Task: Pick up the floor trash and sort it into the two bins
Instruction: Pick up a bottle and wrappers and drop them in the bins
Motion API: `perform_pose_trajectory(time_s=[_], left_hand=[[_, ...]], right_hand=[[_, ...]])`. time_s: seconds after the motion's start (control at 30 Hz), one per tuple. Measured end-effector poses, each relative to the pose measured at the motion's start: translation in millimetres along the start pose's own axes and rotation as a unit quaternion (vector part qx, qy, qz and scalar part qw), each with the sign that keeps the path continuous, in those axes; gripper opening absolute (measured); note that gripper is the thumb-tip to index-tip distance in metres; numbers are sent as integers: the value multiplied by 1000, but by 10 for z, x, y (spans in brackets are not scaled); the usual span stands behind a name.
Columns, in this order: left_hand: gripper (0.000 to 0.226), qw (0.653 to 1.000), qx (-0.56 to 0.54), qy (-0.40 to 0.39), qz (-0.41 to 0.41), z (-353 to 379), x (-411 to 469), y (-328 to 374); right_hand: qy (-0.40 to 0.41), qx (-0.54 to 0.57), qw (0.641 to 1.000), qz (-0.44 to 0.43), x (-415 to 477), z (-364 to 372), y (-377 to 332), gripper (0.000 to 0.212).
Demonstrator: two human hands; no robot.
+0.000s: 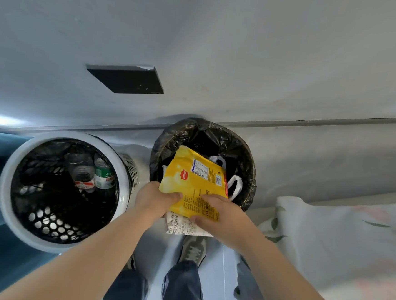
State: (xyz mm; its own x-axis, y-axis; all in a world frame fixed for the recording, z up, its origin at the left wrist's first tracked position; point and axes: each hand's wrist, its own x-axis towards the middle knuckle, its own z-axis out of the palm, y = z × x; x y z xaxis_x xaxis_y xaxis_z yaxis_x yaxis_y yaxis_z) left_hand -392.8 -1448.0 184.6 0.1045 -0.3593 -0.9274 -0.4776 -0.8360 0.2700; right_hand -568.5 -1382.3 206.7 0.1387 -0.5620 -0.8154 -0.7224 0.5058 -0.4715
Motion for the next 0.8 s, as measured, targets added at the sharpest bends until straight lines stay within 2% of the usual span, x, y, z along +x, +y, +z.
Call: perform_pose_trajectory(time_s=[0.1, 0.2, 0.27, 0.37, 0.43, 0.5, 0.6, 0.67, 0.8], left_hand=[[24, 1000, -19, -5, -5, 45, 41, 21], [13, 991, -119, -22, -47, 87, 59, 67], [12, 980, -180, -36, -76, 99, 79, 98], [14, 974, -209, -35, -82, 77, 120, 121], [16, 983, -172, -14, -61, 59, 146, 111], [23, 998, -52, 18, -3, 39, 126, 103], [33, 980, 136, 95, 114, -3, 80, 76], [34, 965, 157, 126, 169, -33, 72, 35], [39, 957, 162, 121, 207, -55, 183, -74]], right_hand=[[-16, -39, 999, -8, -99, 31, 20, 84], [-7, -86, 996, -17, -138, 71, 70, 90], [18, -118, 992, -36, -123, 85, 81, 82], [54, -144, 986, -63, -65, 75, 78, 62], [61, -144, 986, -62, -17, 61, 78, 55], [65, -147, 985, -57, 30, 47, 89, 51], [63, -151, 986, -38, 102, -2, 72, 47], [81, -157, 984, -29, 160, -33, 29, 42], [199, -183, 963, -7, 283, -45, -52, 29]])
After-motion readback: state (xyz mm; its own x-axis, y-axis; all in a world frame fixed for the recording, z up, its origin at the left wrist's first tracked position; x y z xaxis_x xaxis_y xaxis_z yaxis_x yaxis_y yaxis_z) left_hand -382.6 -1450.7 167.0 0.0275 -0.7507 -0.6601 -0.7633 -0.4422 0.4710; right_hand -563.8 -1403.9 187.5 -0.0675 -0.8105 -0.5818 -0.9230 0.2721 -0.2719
